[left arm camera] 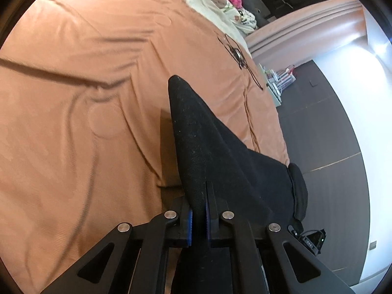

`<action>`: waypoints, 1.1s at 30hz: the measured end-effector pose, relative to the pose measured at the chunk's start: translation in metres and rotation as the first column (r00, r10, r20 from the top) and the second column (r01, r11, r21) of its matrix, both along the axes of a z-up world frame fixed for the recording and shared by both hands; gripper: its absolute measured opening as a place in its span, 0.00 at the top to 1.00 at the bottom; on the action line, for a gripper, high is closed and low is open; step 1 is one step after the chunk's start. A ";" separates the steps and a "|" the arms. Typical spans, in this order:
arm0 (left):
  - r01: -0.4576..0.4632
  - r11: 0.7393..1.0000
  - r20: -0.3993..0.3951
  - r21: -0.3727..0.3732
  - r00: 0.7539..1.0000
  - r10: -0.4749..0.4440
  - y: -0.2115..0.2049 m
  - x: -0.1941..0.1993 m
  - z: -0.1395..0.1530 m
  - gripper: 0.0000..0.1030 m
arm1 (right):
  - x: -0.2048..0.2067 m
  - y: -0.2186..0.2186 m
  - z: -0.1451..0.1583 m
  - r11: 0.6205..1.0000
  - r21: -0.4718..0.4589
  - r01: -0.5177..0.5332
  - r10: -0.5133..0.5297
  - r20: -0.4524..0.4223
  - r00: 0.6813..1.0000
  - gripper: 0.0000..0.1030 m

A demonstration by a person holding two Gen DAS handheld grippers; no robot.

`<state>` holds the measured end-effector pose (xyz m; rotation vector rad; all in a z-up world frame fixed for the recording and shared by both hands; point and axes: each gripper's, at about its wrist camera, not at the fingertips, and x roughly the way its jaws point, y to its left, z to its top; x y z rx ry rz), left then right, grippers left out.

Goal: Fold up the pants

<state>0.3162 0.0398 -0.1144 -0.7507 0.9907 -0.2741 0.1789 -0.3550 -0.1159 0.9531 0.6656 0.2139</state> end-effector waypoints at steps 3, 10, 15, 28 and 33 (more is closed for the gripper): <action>-0.027 1.000 0.005 0.004 1.000 0.027 0.026 -0.007 0.004 0.93 | 0.003 0.015 -0.001 0.999 0.002 -0.034 0.034 0.000 0.999 0.91; -0.092 0.996 0.012 0.017 0.996 0.092 0.082 -0.024 0.015 0.93 | 0.029 0.057 0.010 0.992 -0.021 -0.126 0.126 -0.013 0.992 0.91; -0.147 0.989 0.013 0.024 0.989 0.146 0.126 -0.038 0.020 0.93 | 0.048 0.089 0.019 0.980 -0.042 -0.195 0.194 -0.023 0.981 0.91; -0.238 0.969 0.003 0.061 0.971 0.238 0.208 -0.061 0.022 0.93 | 0.100 0.145 0.038 0.928 -0.124 -0.352 0.348 -0.054 0.936 0.91; -0.237 0.965 -0.057 0.112 0.968 0.244 0.214 -0.064 0.011 0.85 | 0.110 0.161 0.046 0.894 -0.246 -0.374 0.359 -0.105 0.927 0.87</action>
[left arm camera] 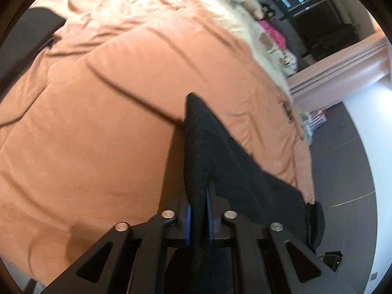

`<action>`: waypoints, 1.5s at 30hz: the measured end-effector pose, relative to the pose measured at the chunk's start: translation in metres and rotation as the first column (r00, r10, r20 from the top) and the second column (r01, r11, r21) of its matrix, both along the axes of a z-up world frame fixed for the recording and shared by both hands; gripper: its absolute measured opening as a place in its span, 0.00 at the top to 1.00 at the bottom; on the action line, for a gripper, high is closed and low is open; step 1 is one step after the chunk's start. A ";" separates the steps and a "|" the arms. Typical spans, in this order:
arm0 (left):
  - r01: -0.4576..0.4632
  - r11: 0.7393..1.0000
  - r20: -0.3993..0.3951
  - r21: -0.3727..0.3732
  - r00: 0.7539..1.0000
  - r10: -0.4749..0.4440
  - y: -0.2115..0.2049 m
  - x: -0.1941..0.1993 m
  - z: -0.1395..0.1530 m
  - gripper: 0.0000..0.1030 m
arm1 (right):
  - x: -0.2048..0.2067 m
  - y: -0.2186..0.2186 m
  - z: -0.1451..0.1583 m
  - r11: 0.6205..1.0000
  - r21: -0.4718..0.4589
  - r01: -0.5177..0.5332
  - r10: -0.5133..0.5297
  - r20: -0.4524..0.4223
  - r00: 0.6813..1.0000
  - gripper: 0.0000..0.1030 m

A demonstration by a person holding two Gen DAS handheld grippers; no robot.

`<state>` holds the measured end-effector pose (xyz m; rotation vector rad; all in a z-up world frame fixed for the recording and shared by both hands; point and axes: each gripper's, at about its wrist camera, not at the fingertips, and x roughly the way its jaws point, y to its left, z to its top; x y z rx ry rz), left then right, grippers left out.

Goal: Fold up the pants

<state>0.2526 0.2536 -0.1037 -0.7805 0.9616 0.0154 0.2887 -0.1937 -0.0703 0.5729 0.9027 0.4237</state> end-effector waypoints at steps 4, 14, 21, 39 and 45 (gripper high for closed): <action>-0.020 0.997 -0.029 0.080 0.999 0.023 -0.003 -0.014 -0.010 0.62 | 0.004 -0.007 0.001 0.998 -0.057 -0.018 0.017 -0.020 1.000 0.58; -0.055 0.996 -0.049 0.075 0.997 0.059 -0.003 -0.055 -0.028 0.58 | 0.014 -0.083 0.019 1.000 -0.025 0.004 -0.002 0.075 0.997 0.45; -0.087 0.990 -0.055 0.108 0.994 0.094 -0.014 -0.072 -0.022 0.56 | 0.069 -0.096 0.014 0.998 0.039 -0.040 0.037 0.085 0.996 0.43; -0.187 0.971 -0.131 0.149 0.970 0.207 -0.026 -0.094 -0.033 0.50 | 0.206 -0.099 -0.052 0.964 0.236 -0.122 0.122 0.011 0.992 0.35; -0.208 0.967 -0.138 0.145 0.964 0.228 -0.026 -0.100 -0.034 0.50 | 0.236 -0.076 -0.058 0.957 0.235 -0.173 0.180 -0.009 0.984 0.35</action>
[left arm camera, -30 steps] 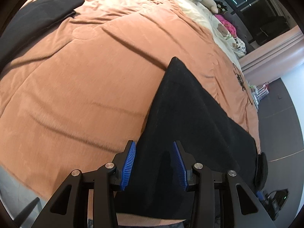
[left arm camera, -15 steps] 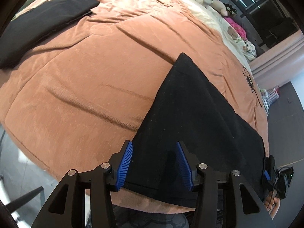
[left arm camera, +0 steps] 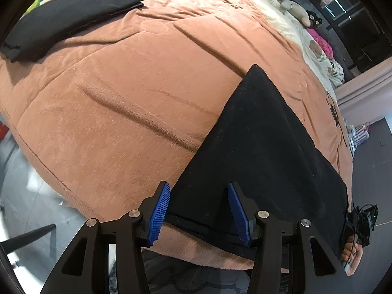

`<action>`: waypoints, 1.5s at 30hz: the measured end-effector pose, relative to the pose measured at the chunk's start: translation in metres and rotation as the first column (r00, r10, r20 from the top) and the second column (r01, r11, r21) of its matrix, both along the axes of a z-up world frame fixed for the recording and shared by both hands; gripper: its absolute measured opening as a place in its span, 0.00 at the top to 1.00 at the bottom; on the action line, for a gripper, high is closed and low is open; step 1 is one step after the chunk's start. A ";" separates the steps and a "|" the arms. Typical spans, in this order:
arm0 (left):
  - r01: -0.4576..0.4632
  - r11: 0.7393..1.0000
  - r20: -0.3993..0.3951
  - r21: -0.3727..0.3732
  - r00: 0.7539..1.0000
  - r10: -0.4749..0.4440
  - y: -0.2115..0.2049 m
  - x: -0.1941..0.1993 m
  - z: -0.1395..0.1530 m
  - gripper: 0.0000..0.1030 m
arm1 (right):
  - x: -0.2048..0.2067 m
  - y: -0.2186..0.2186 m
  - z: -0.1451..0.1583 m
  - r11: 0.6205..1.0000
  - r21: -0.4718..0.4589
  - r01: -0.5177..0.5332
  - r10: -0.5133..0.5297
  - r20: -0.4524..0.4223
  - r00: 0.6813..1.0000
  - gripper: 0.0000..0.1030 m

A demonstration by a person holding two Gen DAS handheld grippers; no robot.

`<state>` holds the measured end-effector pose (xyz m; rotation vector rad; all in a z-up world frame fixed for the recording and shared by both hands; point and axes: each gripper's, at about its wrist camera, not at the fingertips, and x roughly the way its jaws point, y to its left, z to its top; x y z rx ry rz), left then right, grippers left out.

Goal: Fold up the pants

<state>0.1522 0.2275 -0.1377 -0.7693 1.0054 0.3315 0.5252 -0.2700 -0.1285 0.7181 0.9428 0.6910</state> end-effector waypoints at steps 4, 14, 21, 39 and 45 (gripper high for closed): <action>-0.004 1.000 0.001 0.003 1.000 0.004 -0.002 -0.003 0.001 0.50 | 0.014 0.019 -0.001 0.999 -0.027 -0.047 0.046 -0.022 0.999 0.44; -0.019 1.000 0.017 -0.014 1.000 0.019 -0.001 -0.013 0.001 0.50 | 0.004 0.036 0.044 0.995 -0.004 -0.100 0.100 0.102 0.990 0.88; -0.030 0.999 0.021 -0.017 0.999 0.031 0.002 -0.021 0.001 0.50 | -0.030 0.050 0.095 0.982 0.033 -0.188 0.169 0.312 0.935 0.52; -0.032 0.998 0.020 -0.047 0.999 0.033 0.002 -0.017 -0.010 0.50 | 0.013 0.062 0.007 0.995 -0.093 -0.038 0.041 0.026 0.999 0.44; -0.037 0.998 0.024 -0.053 0.999 0.038 0.001 -0.014 -0.011 0.48 | 0.020 0.079 0.014 0.968 -0.237 -0.084 0.089 0.009 0.996 0.80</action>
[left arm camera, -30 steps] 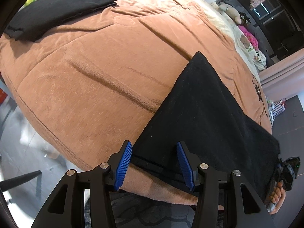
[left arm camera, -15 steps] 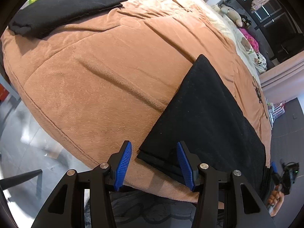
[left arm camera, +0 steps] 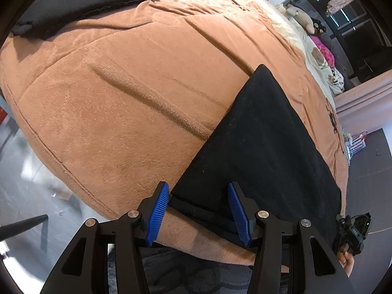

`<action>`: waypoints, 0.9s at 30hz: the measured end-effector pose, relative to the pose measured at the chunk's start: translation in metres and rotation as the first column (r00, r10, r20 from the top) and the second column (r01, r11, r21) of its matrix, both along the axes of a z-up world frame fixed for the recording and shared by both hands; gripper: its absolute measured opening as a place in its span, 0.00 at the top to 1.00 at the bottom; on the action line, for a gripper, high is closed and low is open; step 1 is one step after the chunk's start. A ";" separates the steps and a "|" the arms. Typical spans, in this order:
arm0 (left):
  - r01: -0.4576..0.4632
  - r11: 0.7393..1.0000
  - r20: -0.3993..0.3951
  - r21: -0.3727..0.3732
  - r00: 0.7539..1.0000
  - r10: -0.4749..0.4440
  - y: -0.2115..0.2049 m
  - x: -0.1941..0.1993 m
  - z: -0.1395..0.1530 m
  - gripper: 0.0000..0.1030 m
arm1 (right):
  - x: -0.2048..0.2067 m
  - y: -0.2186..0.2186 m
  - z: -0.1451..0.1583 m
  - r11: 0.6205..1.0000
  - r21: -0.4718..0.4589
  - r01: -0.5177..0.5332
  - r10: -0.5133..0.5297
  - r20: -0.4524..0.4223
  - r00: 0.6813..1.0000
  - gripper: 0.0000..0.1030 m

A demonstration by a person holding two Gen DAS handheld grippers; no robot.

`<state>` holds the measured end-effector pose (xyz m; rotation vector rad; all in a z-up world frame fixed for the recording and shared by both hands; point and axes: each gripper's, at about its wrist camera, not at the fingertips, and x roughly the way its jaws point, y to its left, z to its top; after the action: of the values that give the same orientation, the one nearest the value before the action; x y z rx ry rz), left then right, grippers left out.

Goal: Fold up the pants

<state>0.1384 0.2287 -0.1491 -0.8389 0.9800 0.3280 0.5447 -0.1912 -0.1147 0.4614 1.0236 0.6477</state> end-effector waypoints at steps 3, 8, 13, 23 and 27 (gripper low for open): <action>-0.009 1.000 0.022 -0.018 1.000 0.010 0.002 -0.004 0.001 0.47 | -0.005 0.008 0.003 0.999 -0.043 0.004 -0.004 0.003 1.000 0.87; -0.012 0.999 0.080 -0.052 0.997 0.016 0.007 -0.020 0.006 0.46 | -0.016 0.017 0.006 0.995 -0.090 0.036 -0.035 0.014 0.999 0.89; -0.021 0.996 0.142 -0.092 0.989 0.034 0.014 -0.035 0.008 0.45 | -0.024 0.020 0.005 0.991 -0.116 0.067 -0.064 0.032 0.997 0.89; 0.034 0.988 0.204 -0.152 0.979 -0.003 0.016 -0.017 -0.002 0.40 | -0.020 0.049 0.016 0.962 -0.237 0.138 -0.122 0.082 0.989 0.90; 0.046 0.977 0.215 -0.206 0.977 -0.001 0.019 -0.010 -0.016 0.40 | -0.019 0.057 0.015 0.949 -0.275 0.154 -0.138 0.079 0.987 0.90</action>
<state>0.1279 0.2477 -0.1647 -1.0318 0.8311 0.1101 0.5253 -0.1338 -0.0992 0.2645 0.9965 0.3736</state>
